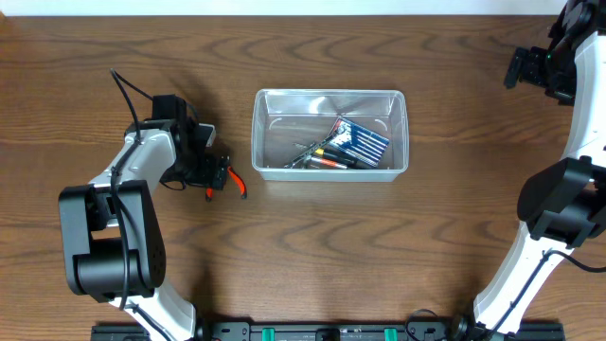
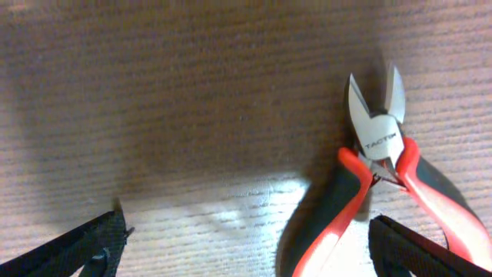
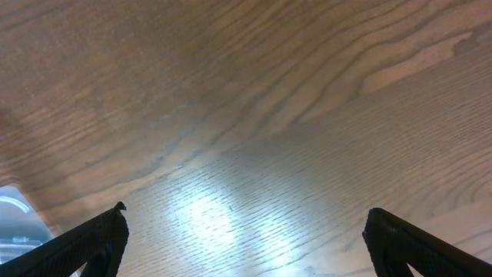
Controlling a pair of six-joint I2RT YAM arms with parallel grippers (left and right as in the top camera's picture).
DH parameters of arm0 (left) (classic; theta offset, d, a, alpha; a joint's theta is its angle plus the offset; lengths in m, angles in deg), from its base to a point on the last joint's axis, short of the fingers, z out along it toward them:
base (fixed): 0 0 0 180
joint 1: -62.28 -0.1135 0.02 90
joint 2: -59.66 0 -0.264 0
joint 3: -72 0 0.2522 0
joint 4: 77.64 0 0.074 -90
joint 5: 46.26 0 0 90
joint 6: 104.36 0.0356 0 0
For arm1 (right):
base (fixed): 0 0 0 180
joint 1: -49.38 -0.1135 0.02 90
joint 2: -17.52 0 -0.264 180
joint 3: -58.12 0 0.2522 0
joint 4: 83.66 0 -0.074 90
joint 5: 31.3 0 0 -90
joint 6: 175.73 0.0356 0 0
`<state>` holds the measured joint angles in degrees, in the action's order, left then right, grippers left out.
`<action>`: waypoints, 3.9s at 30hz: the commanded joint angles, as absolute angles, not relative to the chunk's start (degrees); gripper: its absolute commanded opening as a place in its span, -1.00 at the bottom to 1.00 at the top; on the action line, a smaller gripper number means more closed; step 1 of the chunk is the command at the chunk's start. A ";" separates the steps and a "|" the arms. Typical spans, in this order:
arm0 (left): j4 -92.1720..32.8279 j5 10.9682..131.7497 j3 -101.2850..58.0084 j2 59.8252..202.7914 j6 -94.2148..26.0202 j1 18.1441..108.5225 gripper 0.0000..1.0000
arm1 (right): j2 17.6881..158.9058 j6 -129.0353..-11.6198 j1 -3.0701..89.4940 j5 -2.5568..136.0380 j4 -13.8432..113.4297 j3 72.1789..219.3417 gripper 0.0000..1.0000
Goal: Pack container
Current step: 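Lower the left gripper toward the pliers' jaw and handles, then close the left gripper on the red pliers near the joint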
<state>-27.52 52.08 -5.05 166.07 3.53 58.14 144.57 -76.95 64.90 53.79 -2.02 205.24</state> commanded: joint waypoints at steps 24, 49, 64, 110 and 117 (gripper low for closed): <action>-26.54 47.58 -5.09 167.47 4.88 59.87 0.99 | 144.28 -76.36 65.10 53.33 -2.04 205.20 0.99; -26.95 47.86 -5.09 167.47 3.79 59.87 0.12 | 144.28 -76.36 65.10 53.31 -2.04 205.20 0.98; -29.09 53.83 -5.09 167.47 3.79 60.81 -0.11 | 144.28 -76.36 65.10 53.33 -2.04 205.20 0.99; -27.48 48.85 -6.97 167.47 0.91 62.27 -0.88 | 144.28 -76.36 65.10 53.33 -2.02 205.20 0.99; -26.36 48.89 -9.29 167.36 -1.65 62.25 -0.88 | 144.28 -76.36 65.10 53.31 -2.04 205.20 0.99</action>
